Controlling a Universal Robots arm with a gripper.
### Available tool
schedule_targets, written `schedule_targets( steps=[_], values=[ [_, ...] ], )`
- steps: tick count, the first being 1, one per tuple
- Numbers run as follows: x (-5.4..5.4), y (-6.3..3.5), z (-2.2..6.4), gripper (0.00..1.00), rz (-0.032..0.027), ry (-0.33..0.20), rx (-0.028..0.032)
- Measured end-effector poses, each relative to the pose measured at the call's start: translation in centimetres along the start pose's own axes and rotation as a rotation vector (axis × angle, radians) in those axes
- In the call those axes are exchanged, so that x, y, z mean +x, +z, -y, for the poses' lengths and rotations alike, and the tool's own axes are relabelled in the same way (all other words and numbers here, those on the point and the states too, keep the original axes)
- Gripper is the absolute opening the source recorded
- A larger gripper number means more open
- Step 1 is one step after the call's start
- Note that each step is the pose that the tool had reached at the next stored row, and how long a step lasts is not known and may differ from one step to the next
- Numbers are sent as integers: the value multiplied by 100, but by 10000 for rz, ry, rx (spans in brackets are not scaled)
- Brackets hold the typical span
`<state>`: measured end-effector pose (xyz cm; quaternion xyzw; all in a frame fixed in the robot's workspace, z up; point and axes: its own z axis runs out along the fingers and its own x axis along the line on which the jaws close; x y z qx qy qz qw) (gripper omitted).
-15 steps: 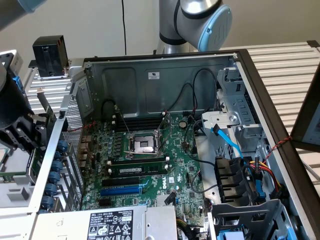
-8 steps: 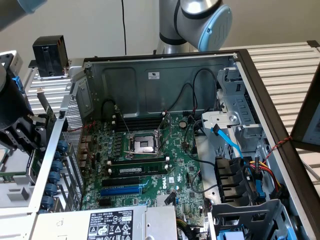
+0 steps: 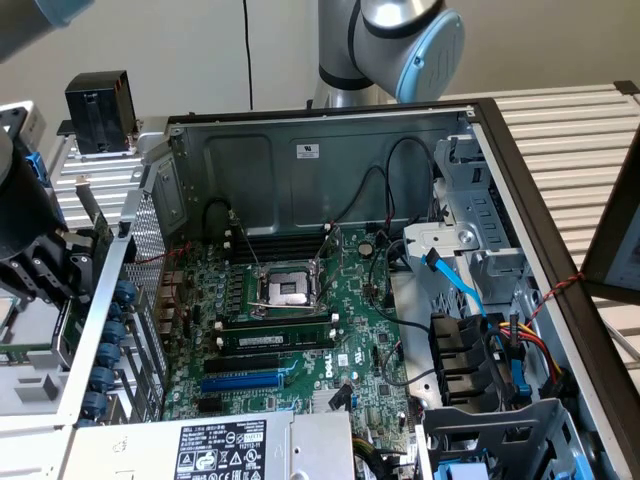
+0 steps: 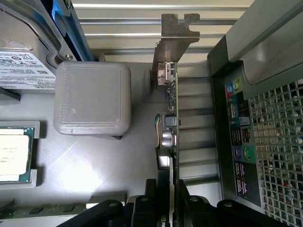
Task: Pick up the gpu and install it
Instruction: 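Pick up the gpu and move the gpu toward the slot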
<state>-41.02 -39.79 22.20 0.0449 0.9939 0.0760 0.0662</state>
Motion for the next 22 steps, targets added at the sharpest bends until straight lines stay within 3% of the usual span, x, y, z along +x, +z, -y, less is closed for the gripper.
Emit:
schedule_targets(
  steps=[4, 14, 16, 22],
  values=[
    [-1, -8, 5, 28, -31, 11, -63],
    [-17, -133, -4, 28, -173, 93, -521],
    [-19, -139, -5, 28, -248, 116, -596],
    [-24, -172, -2, 28, -542, 182, -673]
  ],
)
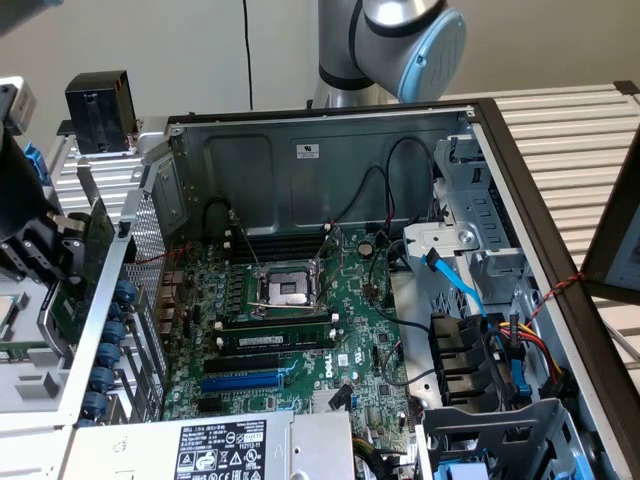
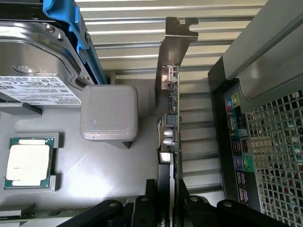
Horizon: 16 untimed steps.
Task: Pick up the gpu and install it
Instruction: 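Pick up the gpu and move the gpu toward the slot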
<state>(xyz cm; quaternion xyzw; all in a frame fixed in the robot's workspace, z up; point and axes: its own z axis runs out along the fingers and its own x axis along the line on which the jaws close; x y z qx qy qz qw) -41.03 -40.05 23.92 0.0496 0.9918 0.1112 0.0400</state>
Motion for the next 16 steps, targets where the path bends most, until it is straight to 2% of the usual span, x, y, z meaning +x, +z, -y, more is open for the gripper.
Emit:
schedule_targets(
  steps=[1, 2, 7, 10, 13, 14, 16],
  values=[
    [-1, -1, 5, 28, -95, 21, 3],
    [-1, -3, 6, 28, -163, 36, 12],
    [-1, -4, 10, 28, -476, 106, 58],
    [-6, -10, 9, 28, -642, 141, 148],
    [-17, -22, 5, 28, -783, 166, 307],
    [-20, -26, 4, 28, -805, 166, 391],
    [-24, -34, 2, 28, -841, 150, 595]
  ],
)
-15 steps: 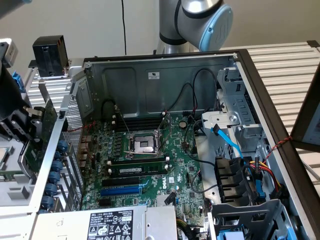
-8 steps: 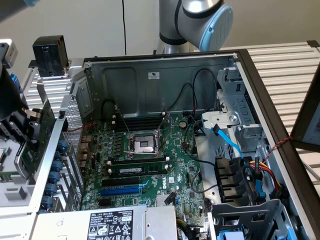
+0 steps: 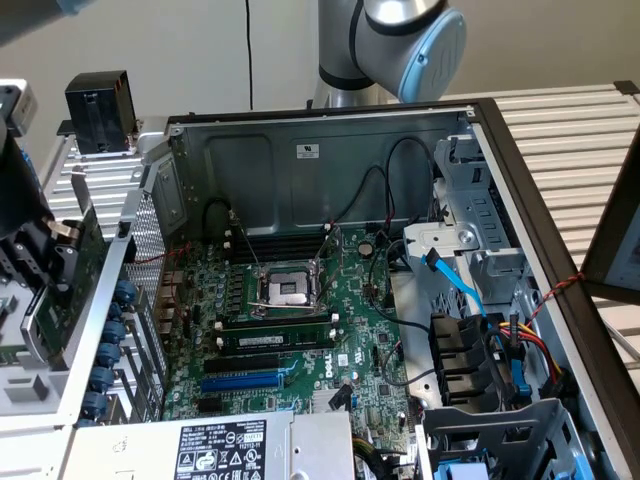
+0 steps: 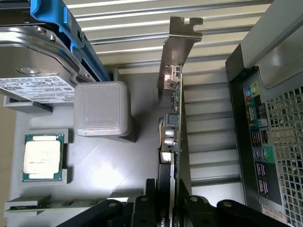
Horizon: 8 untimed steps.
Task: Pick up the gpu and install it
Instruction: 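Pick up the gpu and move the gpu toward the slot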
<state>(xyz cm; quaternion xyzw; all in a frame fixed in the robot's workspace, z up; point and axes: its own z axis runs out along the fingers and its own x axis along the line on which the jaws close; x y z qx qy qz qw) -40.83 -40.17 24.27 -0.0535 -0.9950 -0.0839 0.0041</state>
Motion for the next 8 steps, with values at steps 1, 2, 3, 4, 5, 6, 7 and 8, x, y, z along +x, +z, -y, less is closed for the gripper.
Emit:
schedule_targets(
  steps=[1, 2, 3, 4, 5, 6, 7, 8],
  values=[
    [-1, -3, -1, 28, -7, -9, 106],
    [-1, -5, -1, 28, -10, -20, 211],
    [-2, -9, -2, 28, -18, -32, 329],
    [-2, -12, -2, 28, -26, -44, 441],
    [-2, -15, -3, 28, -37, -54, 539],
    [-3, -18, -4, 28, -53, -65, 644],
    [-3, -21, -5, 28, -73, -75, 746],
    [-3, -24, -5, 28, -94, -82, 848]
  ],
)
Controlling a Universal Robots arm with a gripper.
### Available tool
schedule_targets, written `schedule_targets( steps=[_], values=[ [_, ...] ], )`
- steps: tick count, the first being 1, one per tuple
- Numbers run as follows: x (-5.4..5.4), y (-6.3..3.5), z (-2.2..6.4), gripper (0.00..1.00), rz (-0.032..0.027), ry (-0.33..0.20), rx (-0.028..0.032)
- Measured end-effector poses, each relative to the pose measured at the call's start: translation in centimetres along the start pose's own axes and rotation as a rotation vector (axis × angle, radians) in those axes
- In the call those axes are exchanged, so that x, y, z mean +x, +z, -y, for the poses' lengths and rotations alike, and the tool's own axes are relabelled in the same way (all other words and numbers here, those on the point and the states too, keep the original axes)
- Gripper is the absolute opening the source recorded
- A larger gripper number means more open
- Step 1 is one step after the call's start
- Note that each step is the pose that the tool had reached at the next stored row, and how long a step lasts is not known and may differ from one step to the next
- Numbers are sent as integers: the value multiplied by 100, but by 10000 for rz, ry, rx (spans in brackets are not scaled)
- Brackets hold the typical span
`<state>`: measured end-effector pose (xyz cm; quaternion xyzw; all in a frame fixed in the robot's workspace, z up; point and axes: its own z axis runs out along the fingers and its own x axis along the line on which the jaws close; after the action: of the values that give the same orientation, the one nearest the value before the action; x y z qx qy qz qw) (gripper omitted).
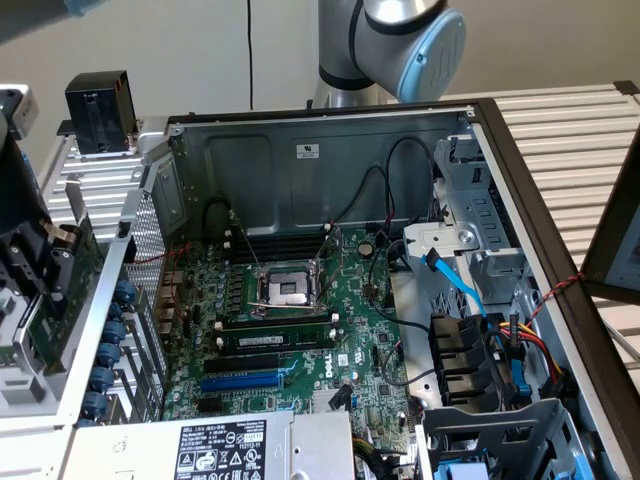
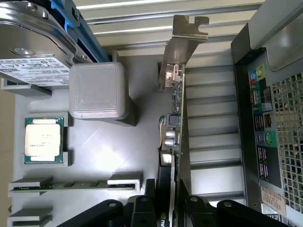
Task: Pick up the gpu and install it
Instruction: 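Pick up the gpu and move the gpu toward the slot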
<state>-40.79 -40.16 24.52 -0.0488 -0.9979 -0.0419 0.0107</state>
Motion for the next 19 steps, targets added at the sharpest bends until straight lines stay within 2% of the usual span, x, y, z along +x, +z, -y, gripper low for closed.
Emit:
schedule_targets(
  steps=[2, 5, 6, 8, 11, 13, 19],
  values=[
    [-1, -4, 0, 28, -60, -14, 233],
    [-3, -4, 0, 28, -190, -23, 620],
    [-3, -3, 0, 28, -219, -34, 714],
    [-7, -3, 0, 28, -265, -73, 837],
    [-14, -4, -1, 28, -288, -173, 979],
    [-19, -4, -1, 28, -303, -248, 1048],
    [-30, -4, -2, 28, -349, -588, 1083]
  ],
)
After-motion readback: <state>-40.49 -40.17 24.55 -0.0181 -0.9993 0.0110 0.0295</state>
